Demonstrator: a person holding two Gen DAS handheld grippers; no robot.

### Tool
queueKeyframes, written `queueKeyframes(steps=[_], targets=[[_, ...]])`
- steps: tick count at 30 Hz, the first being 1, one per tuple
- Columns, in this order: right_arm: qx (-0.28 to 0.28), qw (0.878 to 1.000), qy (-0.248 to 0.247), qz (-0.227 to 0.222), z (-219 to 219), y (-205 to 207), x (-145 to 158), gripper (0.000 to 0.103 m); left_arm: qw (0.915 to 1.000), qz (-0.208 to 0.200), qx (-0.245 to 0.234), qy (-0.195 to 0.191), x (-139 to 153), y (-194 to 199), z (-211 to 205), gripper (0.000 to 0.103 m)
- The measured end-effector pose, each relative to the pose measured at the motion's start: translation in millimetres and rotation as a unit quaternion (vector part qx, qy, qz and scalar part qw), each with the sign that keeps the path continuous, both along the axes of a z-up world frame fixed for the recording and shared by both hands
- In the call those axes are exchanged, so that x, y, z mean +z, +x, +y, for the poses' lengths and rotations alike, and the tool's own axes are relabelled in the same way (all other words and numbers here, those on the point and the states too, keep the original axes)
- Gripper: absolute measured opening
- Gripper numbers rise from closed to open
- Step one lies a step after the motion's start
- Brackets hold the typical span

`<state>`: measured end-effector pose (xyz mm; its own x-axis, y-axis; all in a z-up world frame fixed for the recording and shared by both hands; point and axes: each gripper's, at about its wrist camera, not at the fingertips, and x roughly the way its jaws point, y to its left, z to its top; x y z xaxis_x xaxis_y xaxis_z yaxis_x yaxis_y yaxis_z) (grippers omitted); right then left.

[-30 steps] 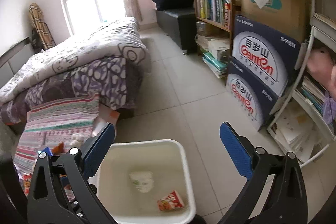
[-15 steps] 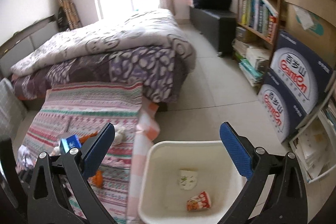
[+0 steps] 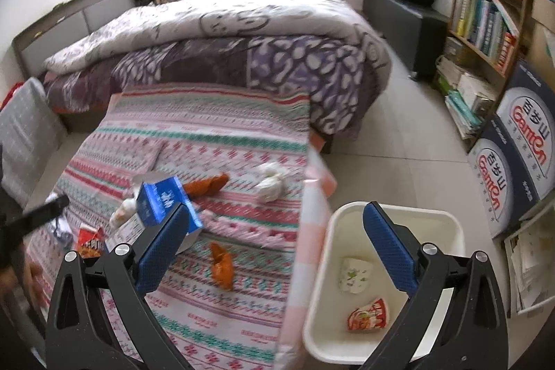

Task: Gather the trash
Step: 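Grasp the crumpled white paper with left tool while right tool reaches red container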

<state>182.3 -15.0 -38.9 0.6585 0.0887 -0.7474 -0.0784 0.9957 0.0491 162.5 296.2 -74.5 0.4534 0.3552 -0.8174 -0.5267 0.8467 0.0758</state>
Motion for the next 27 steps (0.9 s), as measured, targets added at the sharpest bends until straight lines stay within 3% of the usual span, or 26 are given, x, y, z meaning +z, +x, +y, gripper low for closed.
queueKeyframes(steps=[3,8,11,15,16,18,19,21,24,27], targets=[[0.016,1.000,-0.004,0.008,22.4,1.3,-7.8,0.096,0.9977,0.027,0.053,0.031,-15.0,4.8,36.7,0.094],[0.042,0.999,-0.003,0.022,60.7,5.5,-21.5,0.096,0.9916,0.068,0.104,0.035,-43.6,4.9,81.2,0.094],[0.065,0.997,-0.005,0.027,88.4,4.5,-29.0,0.096,0.9887,0.095,0.116,0.008,-63.3,2.4,101.2,0.094],[0.090,0.995,0.007,0.045,123.0,0.3,-38.2,0.096,0.9864,0.089,0.127,-0.054,-79.7,-0.2,115.7,0.092],[0.097,0.994,0.015,0.053,134.3,-1.6,-41.2,0.096,0.9850,0.085,0.128,-0.078,-83.4,-1.8,119.7,0.088],[0.112,0.991,0.025,0.064,151.0,-5.0,-46.8,0.096,0.9832,0.089,0.118,-0.106,-89.2,-3.4,120.6,0.066],[0.118,0.990,0.025,0.067,158.0,-6.9,-49.5,0.096,0.9831,0.086,0.109,-0.120,-90.7,-4.9,119.7,0.062],[0.134,0.988,0.022,0.077,176.1,-12.3,-57.0,0.096,0.9848,0.081,0.093,-0.123,-88.7,-6.7,120.0,0.046],[0.154,0.983,0.021,0.095,199.4,-18.0,-68.4,0.096,0.9887,0.074,0.083,-0.100,-76.8,-15.3,120.6,0.039],[0.165,0.980,0.020,0.105,218.9,-22.1,-77.8,0.096,0.9887,0.059,0.089,-0.105,-65.0,-26.5,127.4,0.037]])
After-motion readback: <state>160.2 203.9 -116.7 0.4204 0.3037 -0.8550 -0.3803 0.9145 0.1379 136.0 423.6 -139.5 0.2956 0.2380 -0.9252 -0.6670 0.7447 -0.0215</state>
